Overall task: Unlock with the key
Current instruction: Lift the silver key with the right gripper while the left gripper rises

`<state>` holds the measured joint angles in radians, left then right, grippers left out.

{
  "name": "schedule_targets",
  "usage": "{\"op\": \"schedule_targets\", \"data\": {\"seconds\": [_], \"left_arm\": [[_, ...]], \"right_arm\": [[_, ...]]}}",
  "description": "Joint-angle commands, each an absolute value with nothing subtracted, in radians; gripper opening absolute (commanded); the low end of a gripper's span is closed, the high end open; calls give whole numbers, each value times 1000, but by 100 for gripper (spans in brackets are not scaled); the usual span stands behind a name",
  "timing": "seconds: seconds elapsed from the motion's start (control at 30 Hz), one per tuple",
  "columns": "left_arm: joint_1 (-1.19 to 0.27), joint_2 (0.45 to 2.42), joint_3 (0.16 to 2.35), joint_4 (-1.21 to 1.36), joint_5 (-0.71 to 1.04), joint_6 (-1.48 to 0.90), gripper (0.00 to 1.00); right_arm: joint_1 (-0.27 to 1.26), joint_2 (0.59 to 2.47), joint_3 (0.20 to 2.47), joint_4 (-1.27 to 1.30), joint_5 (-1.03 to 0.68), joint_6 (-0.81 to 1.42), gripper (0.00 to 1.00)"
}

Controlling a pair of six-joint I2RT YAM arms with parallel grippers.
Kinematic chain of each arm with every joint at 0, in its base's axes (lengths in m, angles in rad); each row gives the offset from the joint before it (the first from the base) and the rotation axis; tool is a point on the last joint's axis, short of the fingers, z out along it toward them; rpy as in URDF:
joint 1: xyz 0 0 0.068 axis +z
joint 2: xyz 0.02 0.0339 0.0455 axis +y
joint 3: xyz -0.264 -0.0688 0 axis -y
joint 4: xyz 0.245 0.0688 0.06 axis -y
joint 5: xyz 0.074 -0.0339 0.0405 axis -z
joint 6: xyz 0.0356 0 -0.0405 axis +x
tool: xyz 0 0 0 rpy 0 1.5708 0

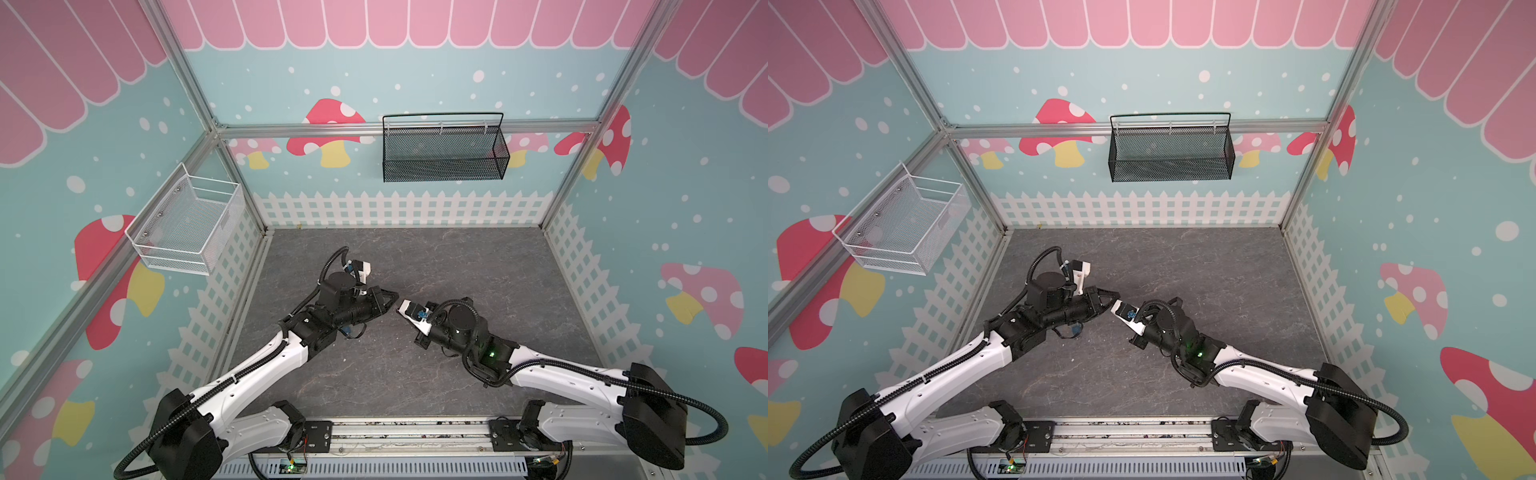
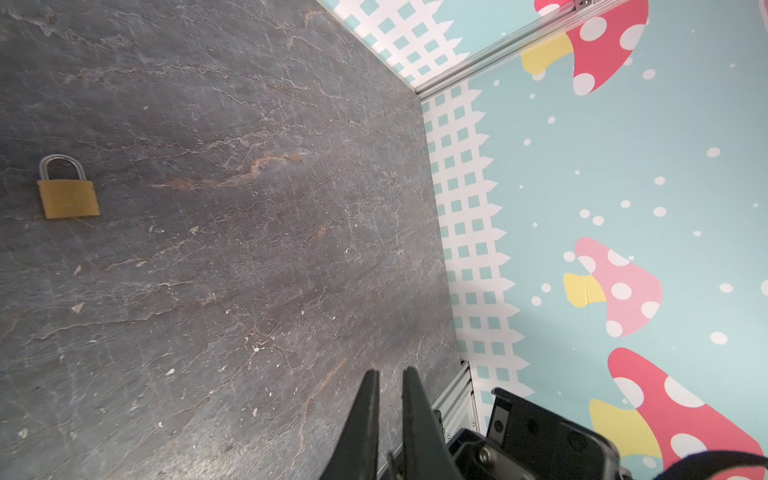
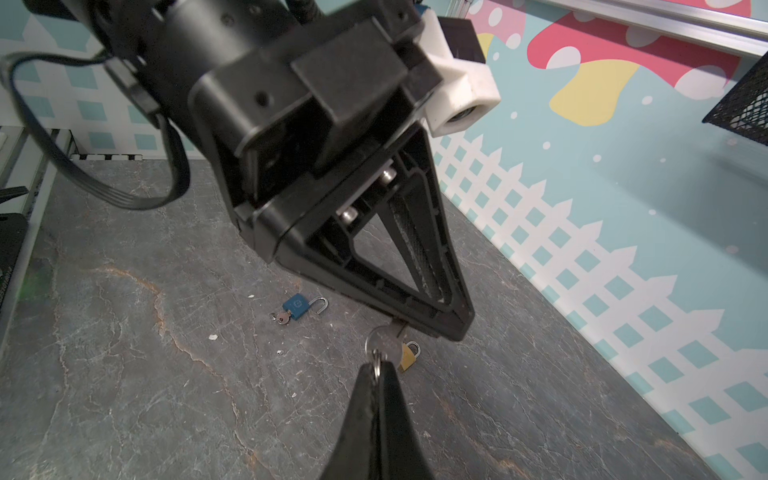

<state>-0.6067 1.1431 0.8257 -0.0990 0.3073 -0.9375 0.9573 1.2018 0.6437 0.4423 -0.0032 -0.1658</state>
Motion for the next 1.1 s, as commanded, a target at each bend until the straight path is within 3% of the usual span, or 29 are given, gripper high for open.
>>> {"op": "schedule_targets", "data": {"seconds": [0.0, 0.13, 0.37, 0.47, 0.6, 0.73, 0.9, 1.07], "left_arm": [[-612, 1152, 847, -81, 286, -937, 8], [-611, 1155, 846, -79, 287, -932, 1], [-611, 1152, 851, -84, 277, -898, 0], [-611, 1146, 839, -34, 284, -881, 0], [-609, 1145, 806, 81, 266, -846, 0], [-604, 1173, 802, 180, 281, -778, 0], [-589, 1201, 759, 377, 330, -744, 0], [-584, 1207, 746, 424, 319, -741, 0]], "right_arm": [[965, 1209, 641, 464, -10, -196, 0], [965, 1208, 646, 460, -6, -202, 0], [965, 1200, 652, 460, 40, -213, 0], [963, 1189, 651, 456, 64, -193, 35], [961, 1159, 655, 423, 4, -142, 52], [935, 1149, 702, 333, -140, -19, 56], [777, 1163, 773, 290, -467, 296, 54], [654, 1194, 810, 316, -641, 569, 52]]}}
